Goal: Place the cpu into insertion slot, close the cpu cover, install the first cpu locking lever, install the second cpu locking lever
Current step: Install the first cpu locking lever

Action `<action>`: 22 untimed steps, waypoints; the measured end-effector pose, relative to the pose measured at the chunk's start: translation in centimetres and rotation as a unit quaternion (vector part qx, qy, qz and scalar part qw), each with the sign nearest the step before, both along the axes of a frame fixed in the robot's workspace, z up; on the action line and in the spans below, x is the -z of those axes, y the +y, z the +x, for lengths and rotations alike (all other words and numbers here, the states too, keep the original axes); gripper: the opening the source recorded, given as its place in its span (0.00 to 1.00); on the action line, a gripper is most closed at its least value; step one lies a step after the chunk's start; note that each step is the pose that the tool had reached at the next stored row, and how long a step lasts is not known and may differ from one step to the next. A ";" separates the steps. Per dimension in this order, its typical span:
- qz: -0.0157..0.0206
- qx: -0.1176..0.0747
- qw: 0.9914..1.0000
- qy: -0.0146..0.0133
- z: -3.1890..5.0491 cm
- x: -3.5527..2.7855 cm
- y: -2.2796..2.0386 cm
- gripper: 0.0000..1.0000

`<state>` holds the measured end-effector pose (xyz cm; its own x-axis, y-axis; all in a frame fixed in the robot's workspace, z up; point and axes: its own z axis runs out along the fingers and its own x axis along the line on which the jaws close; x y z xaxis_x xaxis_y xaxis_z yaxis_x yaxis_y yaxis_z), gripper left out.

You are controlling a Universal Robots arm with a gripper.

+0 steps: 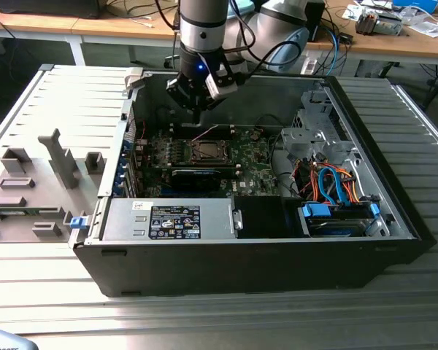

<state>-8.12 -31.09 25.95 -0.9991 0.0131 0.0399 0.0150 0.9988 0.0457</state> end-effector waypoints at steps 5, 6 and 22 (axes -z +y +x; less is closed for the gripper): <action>0.000 0.003 1.000 0.000 0.08 0.04 0.00 0.11; 0.000 0.003 1.000 0.000 0.08 0.04 0.00 0.11; 0.000 -0.015 1.000 0.001 0.86 2.61 1.03 0.11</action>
<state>-7.26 -30.06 23.34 -0.9990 -0.0162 0.0410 -0.0143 0.9988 0.0458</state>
